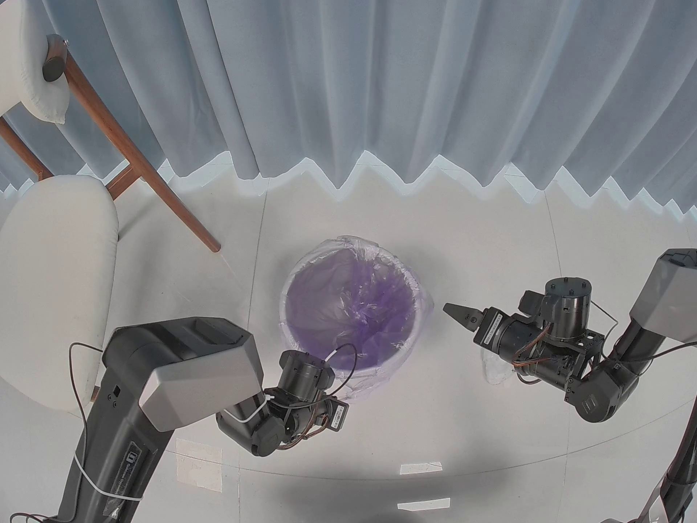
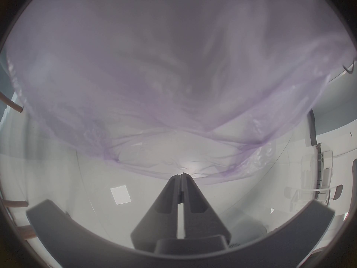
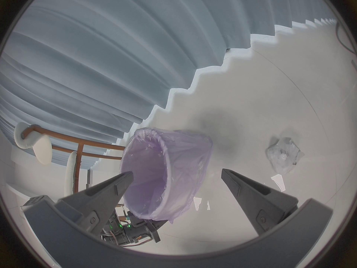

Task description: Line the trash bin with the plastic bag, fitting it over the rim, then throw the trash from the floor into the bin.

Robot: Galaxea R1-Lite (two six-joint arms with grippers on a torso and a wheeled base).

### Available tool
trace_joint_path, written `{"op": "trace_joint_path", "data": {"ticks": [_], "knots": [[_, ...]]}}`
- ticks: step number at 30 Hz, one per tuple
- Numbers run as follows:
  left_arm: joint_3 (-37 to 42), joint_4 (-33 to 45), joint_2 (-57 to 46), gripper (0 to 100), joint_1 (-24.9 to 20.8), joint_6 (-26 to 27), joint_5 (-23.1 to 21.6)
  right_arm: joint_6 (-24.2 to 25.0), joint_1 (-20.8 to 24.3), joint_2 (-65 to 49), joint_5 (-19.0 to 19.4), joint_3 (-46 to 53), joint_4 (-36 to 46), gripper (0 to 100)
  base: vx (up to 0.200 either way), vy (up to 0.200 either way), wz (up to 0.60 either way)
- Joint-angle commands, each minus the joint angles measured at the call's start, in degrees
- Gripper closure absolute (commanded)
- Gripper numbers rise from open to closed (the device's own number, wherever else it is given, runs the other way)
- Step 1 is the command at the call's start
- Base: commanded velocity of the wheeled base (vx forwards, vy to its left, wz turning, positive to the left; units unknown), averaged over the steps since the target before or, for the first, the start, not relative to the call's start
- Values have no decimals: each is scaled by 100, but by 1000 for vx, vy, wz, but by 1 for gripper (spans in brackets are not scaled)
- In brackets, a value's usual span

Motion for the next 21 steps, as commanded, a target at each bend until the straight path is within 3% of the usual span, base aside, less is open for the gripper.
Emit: {"op": "trace_joint_path", "data": {"ticks": [1,5,10,14,15,21], "knots": [[-329,50,-29,100,7,-16,12,2,3,18,-3,11,-5,0,0,0,0],[-153,-319,-47,100,16,-25,21,2,12,27,-3,11,-5,0,0,0,0],[646,-1330,-275,100,16,-25,12,2,12,27,-3,11,-5,0,0,0,0],[1543,-1998,-539,100,-20,-25,21,2,12,45,-3,11,4,0,0,0,0],[2105,-2463,-601,100,-20,-25,12,2,21,62,-3,11,4,0,0,0,0],[3274,-3667,-609,100,-37,-16,12,2,29,168,-3,20,-5,0,0,0,0]]}}
